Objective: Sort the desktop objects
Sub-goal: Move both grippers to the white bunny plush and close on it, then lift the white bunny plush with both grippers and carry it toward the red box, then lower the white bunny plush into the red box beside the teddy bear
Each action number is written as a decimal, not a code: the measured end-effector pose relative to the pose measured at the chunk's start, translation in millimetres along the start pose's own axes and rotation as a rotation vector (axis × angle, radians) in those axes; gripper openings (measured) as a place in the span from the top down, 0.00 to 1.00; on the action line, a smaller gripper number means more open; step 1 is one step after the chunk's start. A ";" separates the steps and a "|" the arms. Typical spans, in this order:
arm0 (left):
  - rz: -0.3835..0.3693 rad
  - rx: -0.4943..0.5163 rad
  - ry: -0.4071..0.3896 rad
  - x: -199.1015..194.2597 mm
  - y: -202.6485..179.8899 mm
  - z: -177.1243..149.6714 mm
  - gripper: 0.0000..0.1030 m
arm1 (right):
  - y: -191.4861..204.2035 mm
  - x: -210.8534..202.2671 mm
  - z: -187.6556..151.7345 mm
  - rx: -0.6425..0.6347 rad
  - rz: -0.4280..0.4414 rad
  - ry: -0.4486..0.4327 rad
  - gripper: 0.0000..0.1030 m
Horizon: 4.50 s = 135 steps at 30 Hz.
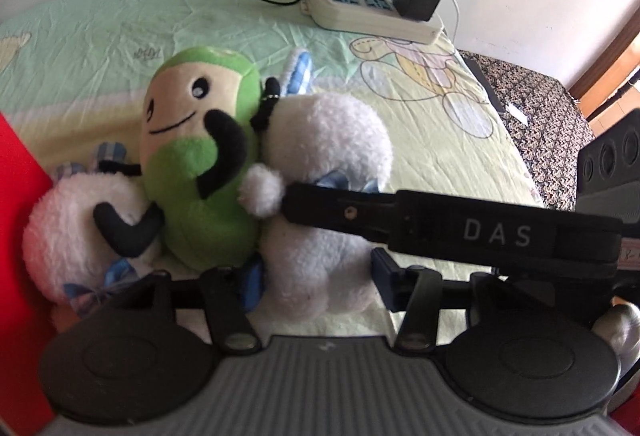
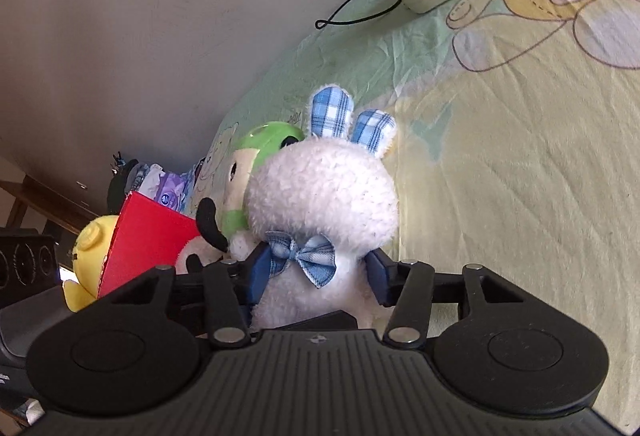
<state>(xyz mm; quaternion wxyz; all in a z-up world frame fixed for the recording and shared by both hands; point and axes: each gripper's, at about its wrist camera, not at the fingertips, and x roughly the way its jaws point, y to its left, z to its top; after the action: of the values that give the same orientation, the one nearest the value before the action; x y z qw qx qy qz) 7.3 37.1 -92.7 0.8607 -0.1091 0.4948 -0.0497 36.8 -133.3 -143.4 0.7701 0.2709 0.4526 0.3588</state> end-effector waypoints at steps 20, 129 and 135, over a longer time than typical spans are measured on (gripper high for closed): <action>-0.172 0.105 0.129 -46.0 -32.5 -92.8 0.50 | 24.7 -78.9 -86.5 0.021 -0.126 0.094 0.50; -0.017 0.019 -0.072 -184.8 302.0 -59.7 0.41 | 316.6 181.0 -101.3 -0.304 -0.210 0.212 0.49; -0.038 -0.017 -0.077 -190.6 308.9 -60.7 0.37 | 318.9 179.5 -100.4 -0.268 -0.196 0.187 0.45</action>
<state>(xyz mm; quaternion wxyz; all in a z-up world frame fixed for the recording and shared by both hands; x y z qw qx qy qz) -148.3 365.6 -35.2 0.8771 -0.1277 0.4595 -0.0573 -90.9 209.1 -41.6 0.7853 0.0859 0.4945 0.3626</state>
